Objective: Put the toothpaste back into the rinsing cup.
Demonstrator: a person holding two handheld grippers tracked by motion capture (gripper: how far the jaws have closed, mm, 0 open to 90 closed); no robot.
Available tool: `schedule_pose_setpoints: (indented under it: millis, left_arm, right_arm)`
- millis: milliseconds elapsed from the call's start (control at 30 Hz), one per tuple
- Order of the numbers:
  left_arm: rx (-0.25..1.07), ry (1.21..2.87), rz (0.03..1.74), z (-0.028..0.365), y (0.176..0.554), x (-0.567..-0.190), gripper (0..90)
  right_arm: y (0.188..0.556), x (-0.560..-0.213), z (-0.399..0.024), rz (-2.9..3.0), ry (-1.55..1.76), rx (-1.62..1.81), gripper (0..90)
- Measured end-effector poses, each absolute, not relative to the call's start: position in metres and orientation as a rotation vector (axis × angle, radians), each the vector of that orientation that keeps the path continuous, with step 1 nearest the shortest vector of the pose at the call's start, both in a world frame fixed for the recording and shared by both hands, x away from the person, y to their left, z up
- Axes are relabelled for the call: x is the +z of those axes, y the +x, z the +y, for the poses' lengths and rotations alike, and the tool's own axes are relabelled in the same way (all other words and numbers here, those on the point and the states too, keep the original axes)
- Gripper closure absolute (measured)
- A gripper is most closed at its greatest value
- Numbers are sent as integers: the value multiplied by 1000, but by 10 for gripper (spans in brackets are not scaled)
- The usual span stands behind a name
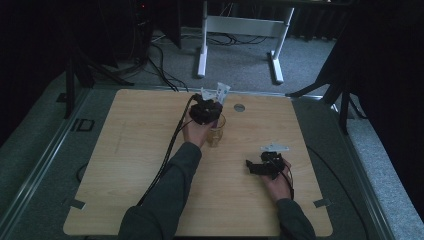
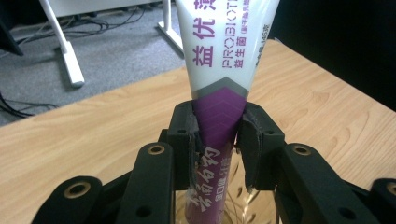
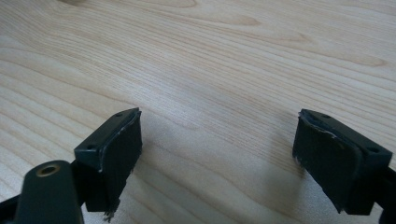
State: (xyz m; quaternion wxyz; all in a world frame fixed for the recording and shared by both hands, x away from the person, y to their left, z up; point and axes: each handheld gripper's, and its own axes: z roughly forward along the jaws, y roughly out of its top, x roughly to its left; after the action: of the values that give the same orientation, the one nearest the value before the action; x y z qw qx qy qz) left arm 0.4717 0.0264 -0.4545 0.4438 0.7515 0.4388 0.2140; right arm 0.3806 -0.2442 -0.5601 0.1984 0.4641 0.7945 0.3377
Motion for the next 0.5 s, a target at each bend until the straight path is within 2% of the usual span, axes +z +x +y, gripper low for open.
schedule_pose_setpoints:
  millis: [267,433,500]
  left_arm:
    - [549,1902,1099,27,463,-475,652]
    - [596,1897,1095,30,453,-476,535]
    - [615,1918,1084,31,448,-479,517]
  right_arm:
    - [381,-560,-244,2223,1298,944,155]
    - [381,-560,-244,2223,1296,943,156]
    - [381,-560,-244,2224,1296,943,156]
